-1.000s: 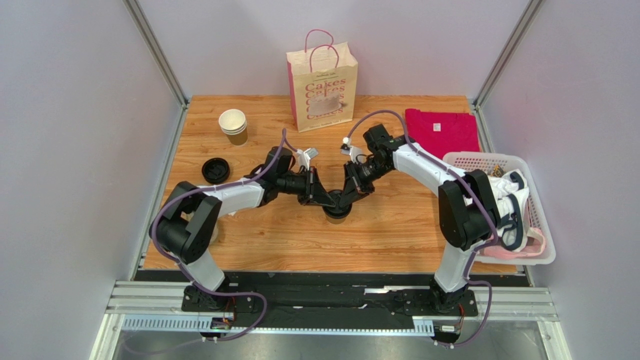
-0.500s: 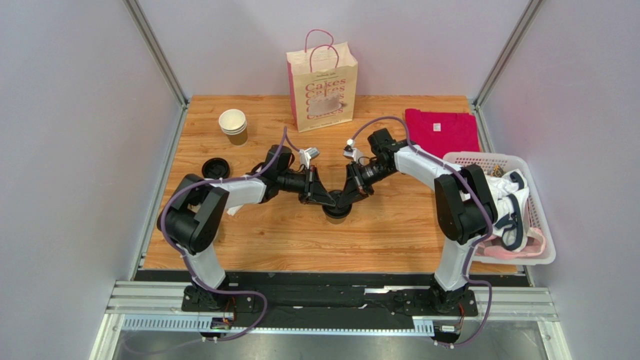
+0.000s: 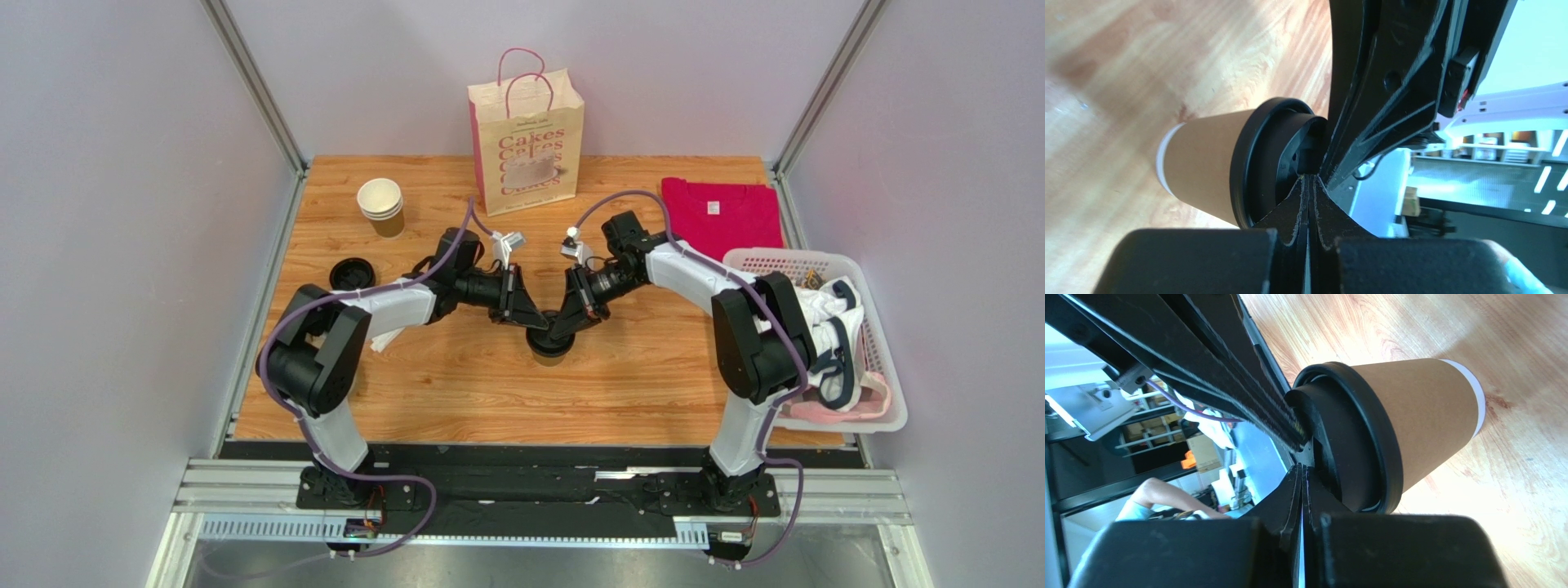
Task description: Pack the takeout coffee
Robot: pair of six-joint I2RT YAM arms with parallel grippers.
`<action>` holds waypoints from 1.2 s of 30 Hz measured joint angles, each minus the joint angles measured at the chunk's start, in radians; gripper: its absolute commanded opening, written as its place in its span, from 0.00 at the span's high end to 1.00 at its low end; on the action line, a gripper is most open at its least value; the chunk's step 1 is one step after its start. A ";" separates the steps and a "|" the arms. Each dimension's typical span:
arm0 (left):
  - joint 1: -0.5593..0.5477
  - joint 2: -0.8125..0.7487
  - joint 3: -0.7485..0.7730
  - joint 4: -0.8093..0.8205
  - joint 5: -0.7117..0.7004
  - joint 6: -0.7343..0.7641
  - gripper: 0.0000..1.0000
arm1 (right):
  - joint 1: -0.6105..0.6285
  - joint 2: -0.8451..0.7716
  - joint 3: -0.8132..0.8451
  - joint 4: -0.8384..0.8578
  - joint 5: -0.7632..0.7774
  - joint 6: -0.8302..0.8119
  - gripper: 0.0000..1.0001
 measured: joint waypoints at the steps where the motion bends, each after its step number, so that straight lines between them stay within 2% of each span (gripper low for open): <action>1: 0.000 -0.002 0.010 -0.012 -0.006 0.017 1.00 | 0.002 -0.007 -0.003 0.003 0.006 -0.001 0.93; 3: 0.000 -0.009 0.014 -0.024 -0.017 0.036 1.00 | 0.005 -0.022 -0.011 0.003 0.014 -0.003 0.88; 7: 0.001 -0.039 0.009 -0.029 -0.027 0.048 1.00 | 0.009 -0.051 -0.014 -0.004 0.027 0.001 0.86; 18: -0.023 -0.263 -0.122 0.070 -0.037 -0.084 1.00 | 0.010 -0.103 -0.010 0.027 0.017 0.105 0.96; 28: -0.084 -0.156 -0.133 0.077 -0.107 -0.152 1.00 | 0.010 -0.082 -0.006 0.070 0.083 0.166 0.98; 36: -0.082 -0.098 -0.097 0.031 -0.117 -0.117 1.00 | 0.008 -0.034 -0.007 0.072 0.112 0.162 1.00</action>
